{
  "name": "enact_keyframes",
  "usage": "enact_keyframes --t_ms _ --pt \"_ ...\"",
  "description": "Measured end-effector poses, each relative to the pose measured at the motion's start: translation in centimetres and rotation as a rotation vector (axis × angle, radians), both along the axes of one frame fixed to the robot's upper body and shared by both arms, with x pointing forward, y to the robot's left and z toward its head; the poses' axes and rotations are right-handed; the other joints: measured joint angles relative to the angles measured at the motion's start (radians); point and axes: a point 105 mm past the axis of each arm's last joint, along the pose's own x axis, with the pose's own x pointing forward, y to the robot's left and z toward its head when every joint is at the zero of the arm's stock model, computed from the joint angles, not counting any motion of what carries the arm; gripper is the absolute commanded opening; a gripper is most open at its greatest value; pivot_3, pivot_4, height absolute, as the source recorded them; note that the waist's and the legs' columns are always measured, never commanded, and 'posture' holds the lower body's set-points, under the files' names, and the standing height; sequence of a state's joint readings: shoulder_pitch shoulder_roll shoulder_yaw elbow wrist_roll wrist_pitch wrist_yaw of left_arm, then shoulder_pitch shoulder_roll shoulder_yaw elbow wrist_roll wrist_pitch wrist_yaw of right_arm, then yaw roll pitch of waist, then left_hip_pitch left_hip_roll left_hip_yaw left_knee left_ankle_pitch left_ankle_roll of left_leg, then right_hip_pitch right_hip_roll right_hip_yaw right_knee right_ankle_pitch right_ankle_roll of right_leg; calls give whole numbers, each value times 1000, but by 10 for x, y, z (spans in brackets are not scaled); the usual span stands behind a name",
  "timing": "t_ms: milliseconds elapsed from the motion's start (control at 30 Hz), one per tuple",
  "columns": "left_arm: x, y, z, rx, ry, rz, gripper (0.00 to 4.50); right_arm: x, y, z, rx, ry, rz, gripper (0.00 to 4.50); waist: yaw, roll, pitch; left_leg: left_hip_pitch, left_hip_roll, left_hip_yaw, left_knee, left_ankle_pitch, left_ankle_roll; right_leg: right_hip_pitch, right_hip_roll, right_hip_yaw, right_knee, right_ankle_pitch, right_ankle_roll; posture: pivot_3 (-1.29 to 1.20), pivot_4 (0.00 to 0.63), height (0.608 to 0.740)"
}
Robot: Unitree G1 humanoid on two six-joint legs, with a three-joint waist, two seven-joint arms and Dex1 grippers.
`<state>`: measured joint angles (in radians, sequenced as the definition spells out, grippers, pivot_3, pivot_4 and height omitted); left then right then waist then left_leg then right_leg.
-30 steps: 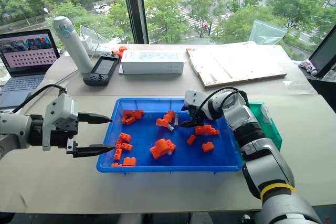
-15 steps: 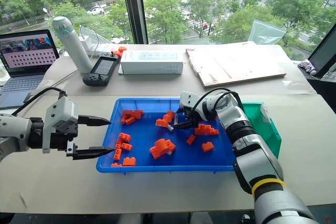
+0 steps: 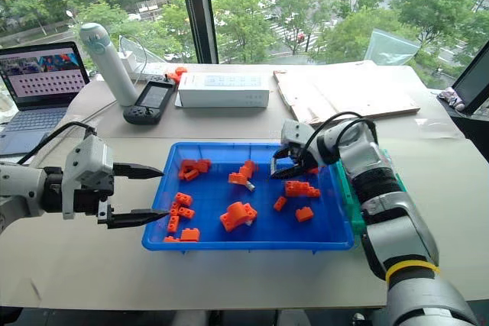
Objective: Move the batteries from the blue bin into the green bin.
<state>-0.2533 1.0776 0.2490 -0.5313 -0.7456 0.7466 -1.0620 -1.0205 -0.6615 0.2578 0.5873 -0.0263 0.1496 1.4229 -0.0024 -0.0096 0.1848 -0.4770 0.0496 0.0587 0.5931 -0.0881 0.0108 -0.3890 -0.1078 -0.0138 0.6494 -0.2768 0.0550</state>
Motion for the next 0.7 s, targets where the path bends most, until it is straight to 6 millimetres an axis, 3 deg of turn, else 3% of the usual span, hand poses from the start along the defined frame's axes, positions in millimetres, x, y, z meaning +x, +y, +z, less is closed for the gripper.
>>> enact_keyframes --t_ms 200,333,467,533,633,700 --pt "5 -18 13 -111 -18 -83 4500 -22 -84 50 -143 -44 -218 2503 6 0 0 0 0 0 1 0 0 0 0 0 -1 0 0 0 150 740" --pt "10 -29 23 -166 -29 -134 4500 -35 -126 56 -228 -49 -346 2503 3 -1 0 1 0 1 1 0 0 0 0 1 -1 0 0 0 150 740" --pt "12 -32 20 -167 -7 -146 4500 -44 -132 24 -228 67 -361 2503 -10 -1 -1 1 0 1 1 4 7 0 0 2 0 0 0 0 150 740" --pt "13 -32 17 -163 2 -145 4500 -51 -130 3 -218 138 -346 3509 -10 -1 0 0 0 1 1 4 8 0 0 2 0 0 0 0 150 740" --pt "13 -31 16 -157 11 -150 4500 -58 -131 -10 -228 185 -345 4392 -9 -1 0 0 0 1 2 4 8 0 0 2 0 0 0 0 150 740" --pt "11 -28 13 -139 27 -144 4500 -58 -130 -6 -228 178 -347 4466 -9 -1 0 0 0 1 2 4 8 0 0 2 0 0 0 0 150 740"
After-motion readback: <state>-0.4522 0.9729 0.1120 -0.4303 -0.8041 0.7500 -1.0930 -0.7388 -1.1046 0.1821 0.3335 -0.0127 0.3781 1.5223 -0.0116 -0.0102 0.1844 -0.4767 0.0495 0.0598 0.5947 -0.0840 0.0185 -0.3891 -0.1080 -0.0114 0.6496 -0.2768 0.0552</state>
